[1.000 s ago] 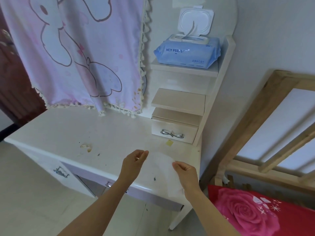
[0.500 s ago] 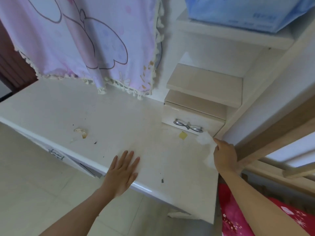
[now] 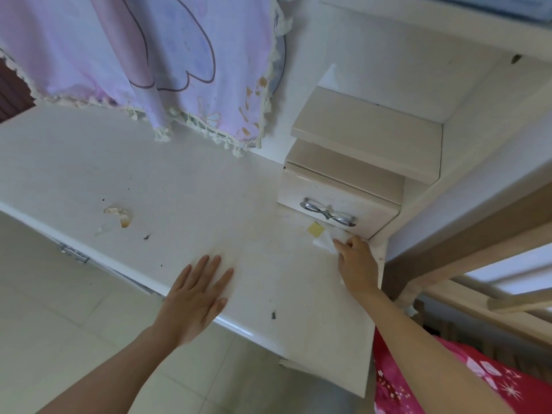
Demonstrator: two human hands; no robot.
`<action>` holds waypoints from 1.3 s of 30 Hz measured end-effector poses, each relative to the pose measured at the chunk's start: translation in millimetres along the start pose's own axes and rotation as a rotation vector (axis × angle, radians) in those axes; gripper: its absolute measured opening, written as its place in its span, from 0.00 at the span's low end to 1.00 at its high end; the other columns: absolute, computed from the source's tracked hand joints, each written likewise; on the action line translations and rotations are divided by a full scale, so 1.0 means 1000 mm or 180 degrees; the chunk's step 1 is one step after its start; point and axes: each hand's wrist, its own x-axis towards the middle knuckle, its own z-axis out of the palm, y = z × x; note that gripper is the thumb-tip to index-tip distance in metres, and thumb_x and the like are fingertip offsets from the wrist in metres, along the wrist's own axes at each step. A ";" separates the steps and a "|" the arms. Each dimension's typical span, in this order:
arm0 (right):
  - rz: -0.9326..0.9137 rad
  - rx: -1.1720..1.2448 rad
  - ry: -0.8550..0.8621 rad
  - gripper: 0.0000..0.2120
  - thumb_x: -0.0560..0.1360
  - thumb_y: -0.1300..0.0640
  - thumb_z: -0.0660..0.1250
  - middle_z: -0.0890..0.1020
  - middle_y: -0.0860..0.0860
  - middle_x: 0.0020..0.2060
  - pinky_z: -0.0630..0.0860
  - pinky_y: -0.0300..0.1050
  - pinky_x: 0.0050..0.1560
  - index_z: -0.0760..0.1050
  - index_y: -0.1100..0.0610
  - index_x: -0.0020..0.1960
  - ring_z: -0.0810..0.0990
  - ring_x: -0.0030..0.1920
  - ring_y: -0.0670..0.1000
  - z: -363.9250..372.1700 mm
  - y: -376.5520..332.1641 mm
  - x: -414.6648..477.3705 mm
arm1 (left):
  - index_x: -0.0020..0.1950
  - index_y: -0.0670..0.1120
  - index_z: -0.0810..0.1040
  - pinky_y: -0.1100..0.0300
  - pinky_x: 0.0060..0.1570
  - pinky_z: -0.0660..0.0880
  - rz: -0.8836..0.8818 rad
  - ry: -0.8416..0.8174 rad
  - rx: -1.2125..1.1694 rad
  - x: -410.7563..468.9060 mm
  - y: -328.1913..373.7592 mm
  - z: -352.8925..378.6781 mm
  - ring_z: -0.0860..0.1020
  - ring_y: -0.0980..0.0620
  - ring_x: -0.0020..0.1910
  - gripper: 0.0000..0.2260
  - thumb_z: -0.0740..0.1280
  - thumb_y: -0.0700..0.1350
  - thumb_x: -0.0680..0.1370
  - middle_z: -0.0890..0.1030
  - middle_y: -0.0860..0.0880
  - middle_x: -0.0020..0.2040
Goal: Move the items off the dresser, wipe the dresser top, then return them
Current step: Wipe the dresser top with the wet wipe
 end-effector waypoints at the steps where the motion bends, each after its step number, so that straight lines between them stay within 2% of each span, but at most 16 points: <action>1: -0.0141 -0.0105 -0.0135 0.16 0.76 0.67 0.58 0.73 0.62 0.51 0.67 0.46 0.41 0.73 0.62 0.62 0.70 0.54 0.61 -0.001 0.002 -0.004 | 0.72 0.49 0.60 0.54 0.70 0.48 -0.0020 -0.0001 0.0003 0.000 0.000 0.000 0.41 0.51 0.75 0.23 0.40 0.55 0.81 0.70 0.43 0.69; 4: -0.0381 -0.0116 -0.0369 0.17 0.77 0.66 0.58 0.72 0.61 0.59 0.70 0.50 0.53 0.71 0.62 0.65 0.67 0.58 0.61 -0.005 0.011 -0.014 | 0.70 0.49 0.62 0.55 0.70 0.47 -0.0054 0.0009 -0.0012 0.000 0.001 0.000 0.41 0.51 0.75 0.23 0.40 0.56 0.81 0.70 0.42 0.68; 6: -0.0579 -0.0038 -0.0466 0.16 0.76 0.69 0.58 0.74 0.61 0.58 0.70 0.50 0.56 0.73 0.64 0.62 0.69 0.56 0.62 -0.007 0.017 -0.021 | 0.70 0.49 0.62 0.55 0.69 0.47 -0.0075 0.0020 -0.0022 -0.001 0.002 0.000 0.43 0.50 0.76 0.23 0.40 0.56 0.81 0.70 0.42 0.68; 8: -0.0654 0.0122 -0.0697 0.14 0.76 0.69 0.59 0.76 0.59 0.54 0.67 0.39 0.53 0.76 0.64 0.59 0.71 0.56 0.60 -0.012 0.022 -0.025 | 0.70 0.49 0.62 0.55 0.69 0.47 -0.0072 0.0013 -0.0021 -0.001 0.003 0.000 0.53 0.45 0.74 0.23 0.40 0.56 0.81 0.71 0.41 0.67; 10: -0.0365 0.0532 -0.0983 0.12 0.75 0.70 0.59 0.77 0.54 0.49 0.64 0.26 0.46 0.78 0.65 0.55 0.74 0.54 0.55 -0.025 0.021 -0.022 | 0.69 0.49 0.62 0.55 0.69 0.47 -0.0066 0.0019 -0.0009 0.000 0.004 -0.002 0.60 0.44 0.69 0.23 0.39 0.56 0.81 0.73 0.41 0.66; 11: -0.0202 0.0754 -0.0953 0.12 0.75 0.70 0.60 0.78 0.55 0.49 0.64 0.24 0.45 0.79 0.65 0.53 0.75 0.53 0.53 -0.033 0.020 -0.017 | 0.69 0.49 0.63 0.55 0.69 0.47 -0.0067 0.0018 -0.0017 0.000 0.004 -0.003 0.61 0.44 0.68 0.23 0.40 0.56 0.81 0.73 0.41 0.66; 13: 0.0051 0.1060 -0.0535 0.12 0.75 0.71 0.59 0.78 0.59 0.52 0.64 0.26 0.45 0.79 0.66 0.53 0.75 0.53 0.54 -0.047 0.014 -0.004 | 0.68 0.49 0.64 0.56 0.69 0.48 -0.0080 0.0023 -0.0030 0.000 0.005 -0.003 0.62 0.44 0.67 0.23 0.40 0.56 0.81 0.73 0.41 0.66; 16: 0.0171 0.0811 -0.0059 0.12 0.76 0.69 0.58 0.74 0.61 0.57 0.61 0.32 0.47 0.76 0.69 0.56 0.74 0.54 0.57 -0.048 -0.003 0.013 | 0.68 0.50 0.64 0.56 0.69 0.48 -0.0095 -0.0004 -0.0030 0.000 0.005 -0.003 0.62 0.44 0.67 0.23 0.40 0.56 0.81 0.73 0.42 0.66; 19: 0.0406 0.0483 0.0072 0.12 0.77 0.65 0.56 0.68 0.62 0.60 0.65 0.44 0.50 0.72 0.71 0.54 0.73 0.53 0.62 -0.024 -0.027 0.019 | 0.68 0.50 0.64 0.56 0.69 0.47 -0.0098 -0.0051 0.0005 0.000 0.005 -0.005 0.62 0.44 0.68 0.23 0.39 0.56 0.81 0.73 0.42 0.66; 23: 0.0799 0.0628 0.0160 0.15 0.77 0.64 0.55 0.61 0.62 0.67 0.69 0.46 0.55 0.69 0.68 0.61 0.72 0.58 0.62 -0.004 -0.046 0.019 | 0.69 0.50 0.63 0.56 0.69 0.47 -0.0123 -0.0114 0.0028 0.000 0.004 -0.005 0.61 0.45 0.68 0.23 0.39 0.56 0.81 0.72 0.42 0.67; 26: 0.0466 0.0287 -0.0306 0.21 0.78 0.63 0.54 0.56 0.60 0.72 0.65 0.50 0.64 0.61 0.59 0.71 0.62 0.69 0.60 0.005 -0.055 0.010 | 0.69 0.50 0.63 0.56 0.69 0.46 -0.0114 -0.0180 0.0020 0.001 0.004 -0.007 0.61 0.45 0.68 0.23 0.39 0.56 0.81 0.72 0.42 0.67; 28: 0.0179 -0.0221 -0.0494 0.23 0.78 0.62 0.54 0.55 0.54 0.74 0.65 0.52 0.63 0.57 0.54 0.72 0.60 0.69 0.59 0.011 -0.057 0.005 | 0.69 0.50 0.63 0.56 0.68 0.46 -0.0115 -0.0257 0.0073 0.000 0.006 -0.009 0.61 0.45 0.68 0.23 0.39 0.56 0.81 0.72 0.42 0.67; 30: 0.0086 -0.0439 -0.0508 0.24 0.77 0.63 0.55 0.57 0.49 0.73 0.65 0.51 0.59 0.58 0.51 0.71 0.62 0.65 0.58 0.010 -0.058 0.006 | 0.69 0.50 0.63 0.56 0.68 0.46 -0.0138 -0.0336 0.0080 0.000 0.006 -0.010 0.61 0.45 0.68 0.23 0.39 0.56 0.81 0.72 0.42 0.67; 33: -0.0152 -0.0074 -0.0492 0.26 0.74 0.69 0.55 0.66 0.50 0.70 0.66 0.46 0.58 0.64 0.53 0.69 0.66 0.59 0.57 0.006 -0.061 0.010 | 0.69 0.50 0.63 0.55 0.67 0.47 -0.0154 -0.0320 0.0062 0.001 0.004 -0.011 0.61 0.45 0.68 0.23 0.39 0.56 0.81 0.73 0.42 0.67; 37: -0.1108 0.0577 -0.0885 0.27 0.71 0.75 0.55 0.76 0.46 0.57 0.69 0.44 0.60 0.71 0.57 0.65 0.70 0.55 0.56 0.003 -0.067 -0.021 | 0.68 0.49 0.63 0.52 0.66 0.54 -0.0136 -0.0300 0.0008 0.001 0.004 -0.010 0.62 0.45 0.67 0.23 0.39 0.56 0.81 0.73 0.42 0.66; 39: -0.1321 0.0774 -0.0899 0.25 0.70 0.76 0.55 0.77 0.53 0.58 0.68 0.40 0.59 0.74 0.60 0.62 0.73 0.56 0.57 0.000 -0.065 -0.037 | 0.68 0.48 0.63 0.52 0.64 0.57 -0.0186 -0.0334 -0.0011 0.001 0.004 -0.010 0.62 0.45 0.67 0.24 0.39 0.56 0.81 0.73 0.42 0.66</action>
